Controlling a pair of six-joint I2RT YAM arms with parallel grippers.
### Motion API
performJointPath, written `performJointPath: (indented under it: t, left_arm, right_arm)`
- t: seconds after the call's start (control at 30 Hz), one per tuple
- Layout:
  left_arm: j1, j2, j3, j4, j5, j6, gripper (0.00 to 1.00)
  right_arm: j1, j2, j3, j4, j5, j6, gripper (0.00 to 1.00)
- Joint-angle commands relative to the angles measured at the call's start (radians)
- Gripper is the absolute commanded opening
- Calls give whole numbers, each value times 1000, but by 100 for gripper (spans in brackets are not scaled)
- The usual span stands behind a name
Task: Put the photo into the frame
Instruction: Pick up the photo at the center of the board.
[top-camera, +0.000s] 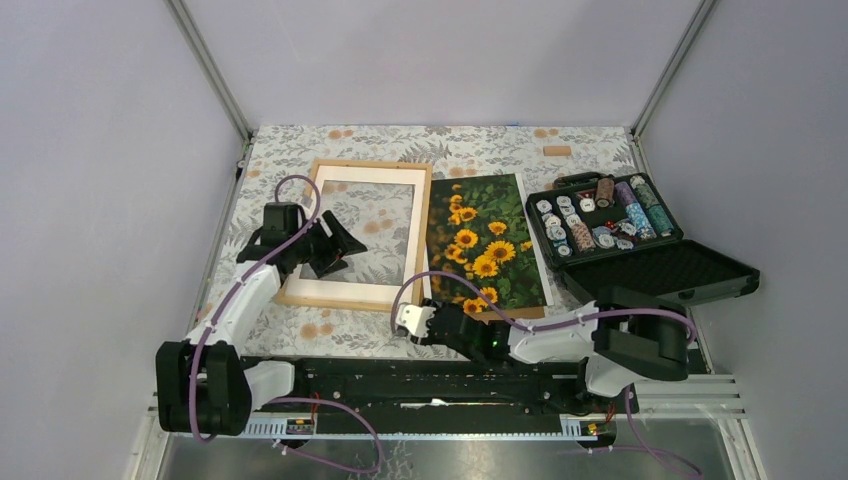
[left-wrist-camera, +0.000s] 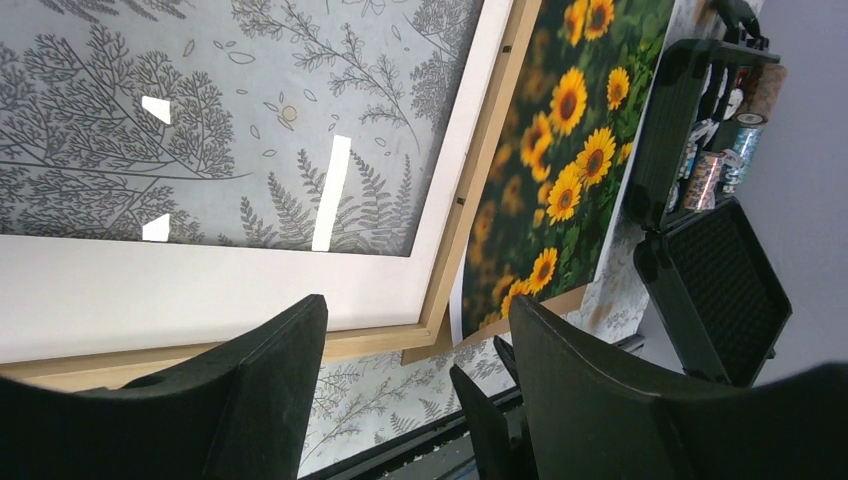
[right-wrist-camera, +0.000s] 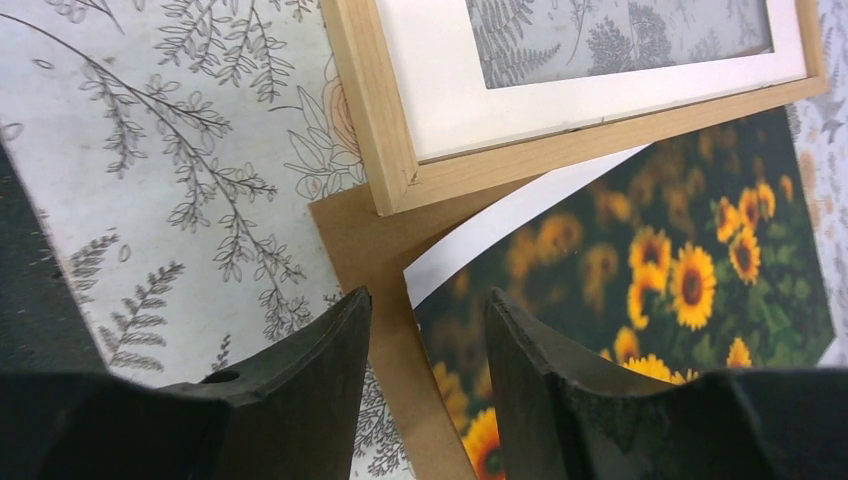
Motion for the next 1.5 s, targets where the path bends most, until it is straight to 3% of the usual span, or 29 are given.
performJointPath:
  t: [0.0,0.3,0.37,0.5,0.63,0.77,0.87,1.13,1.27,1.47]
  left_arm:
    - [45,2,13,36,106,48,71]
    - [63,38,48,32,138,61,69]
    - [63,61,54,32,149,60,70]
    - [60,144,114,37,176,49,82]
    - [43,270,257,-7,169,54,83]
    - [-62,409,415,-45,109,85,79]
    - [-140,561,523,-61,106,91,67]
    - [-360,895,977,-298,-272,219,50]
    - [-421,967,1070,-327,-442,242,49]
    - [-469,1016,1098,-318,-538,253,43]
  right_arm:
    - [21,69,47,113,129,-78,52]
    - [32,153,35,217,208,-137,45]
    - [33,168,28,242,211,-155,39]
    - [34,173,19,246,180,-178,21]
    - [34,171,21,208,121,-185,8]
    - [34,159,15,194,92,-187,0]
    - [34,162,4,201,79,-194,0]
    - [34,151,-9,219,87,-182,0]
    - [34,145,-8,220,91,-174,0]
    - [34,132,-21,239,89,-168,0]
